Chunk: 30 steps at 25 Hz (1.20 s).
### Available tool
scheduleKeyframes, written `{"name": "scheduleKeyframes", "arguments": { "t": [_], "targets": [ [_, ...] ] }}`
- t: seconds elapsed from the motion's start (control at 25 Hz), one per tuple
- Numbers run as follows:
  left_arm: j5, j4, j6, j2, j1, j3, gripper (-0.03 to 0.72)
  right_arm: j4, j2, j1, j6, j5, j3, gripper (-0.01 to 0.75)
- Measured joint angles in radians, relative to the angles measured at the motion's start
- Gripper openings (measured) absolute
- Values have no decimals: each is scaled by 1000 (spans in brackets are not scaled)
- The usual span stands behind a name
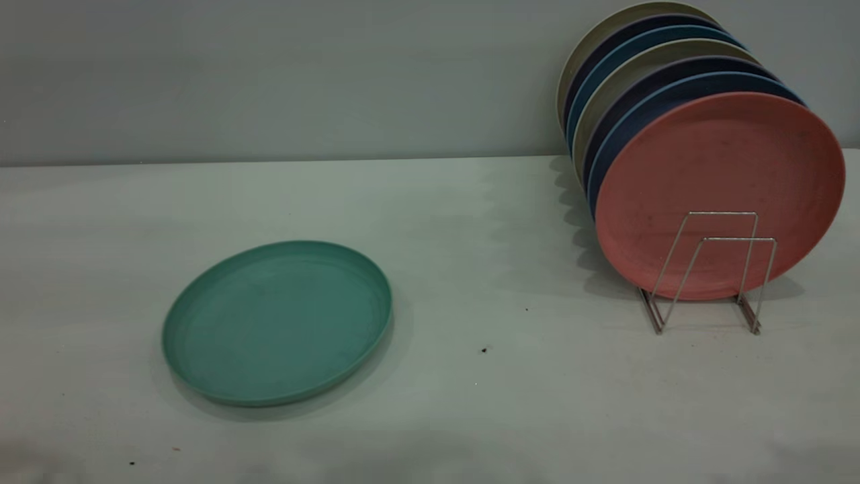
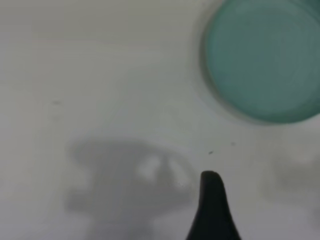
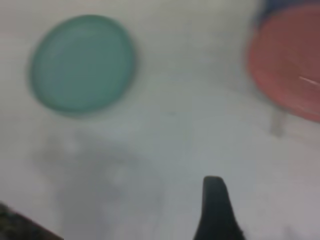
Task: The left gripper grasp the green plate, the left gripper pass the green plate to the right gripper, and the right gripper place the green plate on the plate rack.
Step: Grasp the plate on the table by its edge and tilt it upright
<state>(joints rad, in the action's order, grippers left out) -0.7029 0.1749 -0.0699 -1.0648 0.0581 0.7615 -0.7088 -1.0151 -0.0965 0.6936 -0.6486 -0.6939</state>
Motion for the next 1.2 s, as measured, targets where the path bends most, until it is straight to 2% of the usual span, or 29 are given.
{"name": "scheduleKeyframes", "arguments": {
  "t": [0.2, 0.44, 0.64, 0.92, 1.2],
  "targets": [
    [73, 120, -83, -271, 0, 60, 568, -288, -266, -141, 252, 106, -45, 539],
    [89, 185, -189, -588, 0, 192, 568, -468, -546, -261, 383, 109, -145, 539],
    [101, 190, -238, -861, 0, 317, 568, -565, -666, -273, 443, 84, -166, 539],
    [138, 249, -259, -1132, -2, 484, 568, -578, -686, -273, 457, 58, -167, 539],
    [179, 341, -349, -1236, -34, 514, 563, -580, -686, -273, 457, 59, -167, 539]
  ]
}}
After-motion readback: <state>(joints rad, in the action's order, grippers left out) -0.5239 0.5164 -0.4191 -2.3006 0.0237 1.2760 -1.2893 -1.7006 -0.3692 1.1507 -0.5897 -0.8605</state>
